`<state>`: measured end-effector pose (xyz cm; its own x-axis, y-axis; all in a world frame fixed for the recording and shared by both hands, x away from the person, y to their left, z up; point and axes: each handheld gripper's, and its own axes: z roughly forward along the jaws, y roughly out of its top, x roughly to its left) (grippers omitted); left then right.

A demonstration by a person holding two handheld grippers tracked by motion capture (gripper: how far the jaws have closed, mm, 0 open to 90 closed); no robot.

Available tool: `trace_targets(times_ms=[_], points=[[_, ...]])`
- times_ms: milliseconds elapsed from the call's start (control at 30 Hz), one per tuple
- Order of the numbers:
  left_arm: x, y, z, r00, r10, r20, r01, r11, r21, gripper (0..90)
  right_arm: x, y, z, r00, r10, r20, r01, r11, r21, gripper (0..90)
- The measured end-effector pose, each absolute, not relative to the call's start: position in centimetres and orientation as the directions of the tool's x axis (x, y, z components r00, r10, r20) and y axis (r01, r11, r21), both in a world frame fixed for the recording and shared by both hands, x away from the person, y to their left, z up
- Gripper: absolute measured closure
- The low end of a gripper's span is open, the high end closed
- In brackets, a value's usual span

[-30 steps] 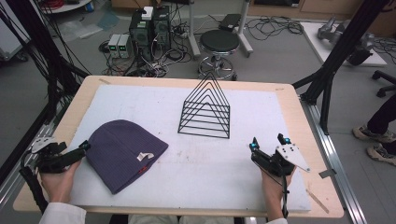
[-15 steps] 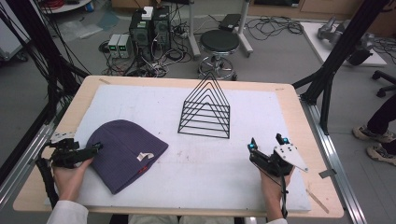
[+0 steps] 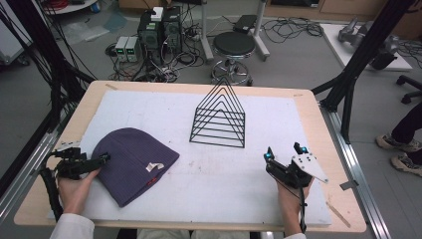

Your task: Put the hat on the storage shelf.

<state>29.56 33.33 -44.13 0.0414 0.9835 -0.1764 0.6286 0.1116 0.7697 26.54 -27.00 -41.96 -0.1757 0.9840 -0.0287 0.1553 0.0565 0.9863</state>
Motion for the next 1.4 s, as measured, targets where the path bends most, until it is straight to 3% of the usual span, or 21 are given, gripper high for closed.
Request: trace_targets(times_ms=[233,500,733,833,1100,1400], points=[[29.7,33.2,-44.4,0.066,0.982,-0.180,0.644,0.096,0.759,22.6,26.5,-27.1,-41.9,-0.173,0.984,-0.035,0.147,0.061,0.987,11.0],[29.7,33.3,-44.5,0.107,0.971,-0.213,0.657,0.092,0.749,45.1,26.6,-27.0,-41.9,-0.178,0.984,-0.025,0.153,0.053,0.987,11.0],[29.7,33.9,-44.6,0.115,0.954,-0.275,0.650,0.137,0.747,56.8,26.6,-27.0,-42.0,-0.181,0.983,-0.027,0.154,0.055,0.986,11.0],[29.7,34.1,-44.7,0.117,0.951,-0.285,0.647,0.145,0.748,66.5,26.6,-27.0,-42.0,-0.182,0.983,-0.027,0.154,0.056,0.986,11.0],[29.6,34.2,-44.7,0.135,0.944,-0.301,0.639,0.149,0.755,78.1,26.6,-27.0,-42.0,-0.187,0.982,-0.035,0.151,0.064,0.987,11.0],[29.6,34.3,-44.6,0.141,0.935,-0.324,0.638,0.164,0.752,82.7,26.5,-26.9,-42.0,-0.189,0.981,-0.039,0.150,0.068,0.986,11.1]])
